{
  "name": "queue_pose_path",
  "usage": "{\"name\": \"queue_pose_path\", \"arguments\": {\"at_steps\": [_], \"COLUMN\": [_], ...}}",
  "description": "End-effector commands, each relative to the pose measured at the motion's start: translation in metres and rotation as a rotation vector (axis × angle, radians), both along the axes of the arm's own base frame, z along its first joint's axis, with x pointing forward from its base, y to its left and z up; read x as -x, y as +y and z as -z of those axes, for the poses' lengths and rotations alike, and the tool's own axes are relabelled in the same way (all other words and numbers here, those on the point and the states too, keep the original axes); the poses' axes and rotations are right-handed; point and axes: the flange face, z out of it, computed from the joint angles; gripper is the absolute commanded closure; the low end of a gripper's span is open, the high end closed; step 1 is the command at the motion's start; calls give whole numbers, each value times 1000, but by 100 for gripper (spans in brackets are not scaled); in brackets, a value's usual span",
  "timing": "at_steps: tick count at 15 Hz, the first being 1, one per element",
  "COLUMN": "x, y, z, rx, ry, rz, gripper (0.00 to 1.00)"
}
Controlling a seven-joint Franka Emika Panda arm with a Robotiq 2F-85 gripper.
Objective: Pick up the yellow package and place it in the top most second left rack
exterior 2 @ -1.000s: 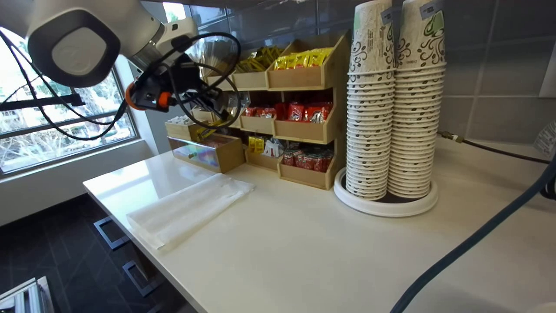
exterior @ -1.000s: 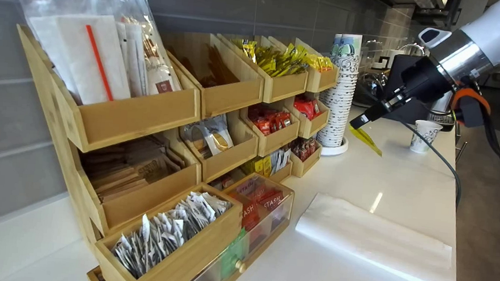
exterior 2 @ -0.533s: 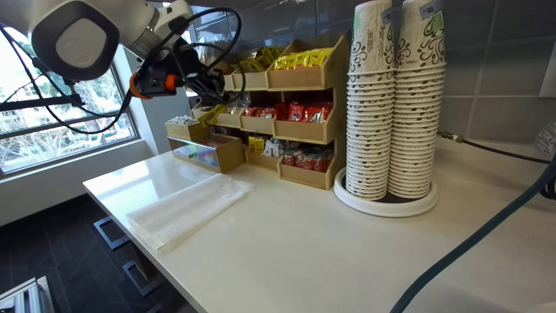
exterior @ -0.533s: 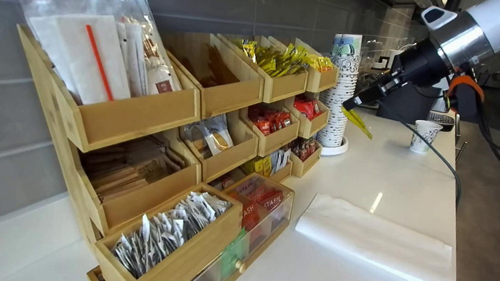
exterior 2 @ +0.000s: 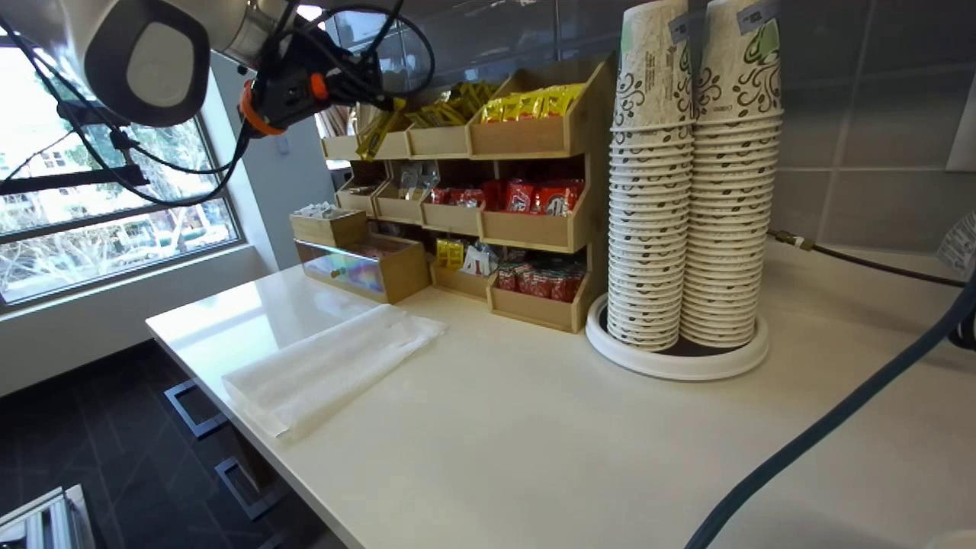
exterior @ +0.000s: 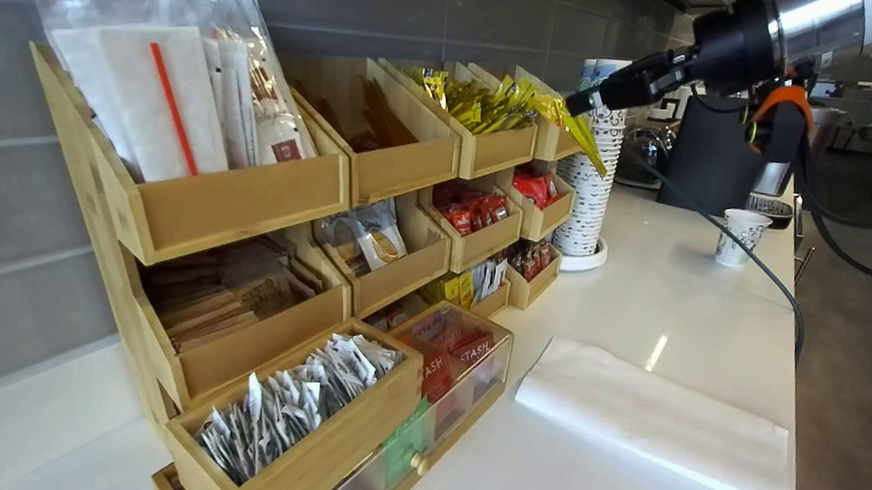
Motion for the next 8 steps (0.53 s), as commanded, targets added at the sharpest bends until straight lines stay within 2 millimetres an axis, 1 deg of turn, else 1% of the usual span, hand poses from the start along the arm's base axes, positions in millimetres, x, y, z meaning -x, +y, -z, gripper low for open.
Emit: {"name": "queue_pose_path", "arguments": {"at_steps": [1,4,5,6,8], "x": [-10,-17,-19,-12,-15], "y": [11,15,15,15,15], "z": [-17,-24,-22,-18,-18], "rx": [15,-10,-8,-19,-24], "ry": [-105,-152,-143,-121,-121], "rz": [-56,-76,-89,-75,-83], "gripper": [100,100,100,99,99]}}
